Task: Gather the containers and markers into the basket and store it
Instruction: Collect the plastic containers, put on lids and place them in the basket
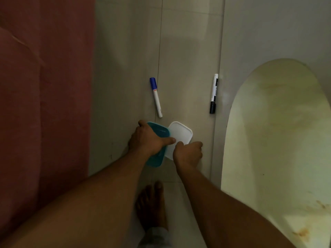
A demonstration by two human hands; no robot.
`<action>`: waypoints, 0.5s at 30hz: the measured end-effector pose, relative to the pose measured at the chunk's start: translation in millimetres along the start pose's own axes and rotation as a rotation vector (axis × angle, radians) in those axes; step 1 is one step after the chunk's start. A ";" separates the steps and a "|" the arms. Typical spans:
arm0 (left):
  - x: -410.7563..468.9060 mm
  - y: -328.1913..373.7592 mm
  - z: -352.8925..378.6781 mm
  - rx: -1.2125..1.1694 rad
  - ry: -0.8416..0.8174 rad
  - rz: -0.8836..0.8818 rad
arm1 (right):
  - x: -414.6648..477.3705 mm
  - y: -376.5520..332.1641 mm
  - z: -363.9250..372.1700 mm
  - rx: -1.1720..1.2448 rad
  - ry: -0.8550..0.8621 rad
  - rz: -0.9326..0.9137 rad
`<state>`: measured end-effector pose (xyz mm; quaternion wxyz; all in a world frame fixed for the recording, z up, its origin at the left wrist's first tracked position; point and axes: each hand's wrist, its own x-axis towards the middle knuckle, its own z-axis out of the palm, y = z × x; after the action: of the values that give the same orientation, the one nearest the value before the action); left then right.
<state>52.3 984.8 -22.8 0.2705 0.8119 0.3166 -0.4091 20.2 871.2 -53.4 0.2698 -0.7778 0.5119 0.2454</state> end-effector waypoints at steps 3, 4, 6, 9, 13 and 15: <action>-1.9 4.4 6.4 -0.078 -0.095 0.047 | 1.1 -4.4 3.4 0.081 -0.040 0.025; -1.7 4.9 6.5 -0.107 -0.112 0.057 | 1.1 -4.4 3.9 0.123 -0.051 0.042; 0.3 2.9 4.2 -0.160 -0.141 0.058 | 0.6 -3.6 3.8 0.210 -0.076 0.073; 2.7 -2.4 -0.3 -0.285 -0.206 0.037 | 0.8 -3.3 1.2 0.288 -0.113 0.091; 0.6 2.1 -2.0 -0.321 -0.291 0.074 | 5.1 6.5 -9.3 0.389 -0.170 0.114; -1.8 5.7 -3.9 -0.282 -0.351 0.100 | 4.6 14.4 -16.6 0.419 -0.253 0.055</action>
<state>57.6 983.3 -18.2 0.4521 0.6970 0.2781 -0.4821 10.2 852.3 -46.7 0.4805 -0.6536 0.5346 0.2367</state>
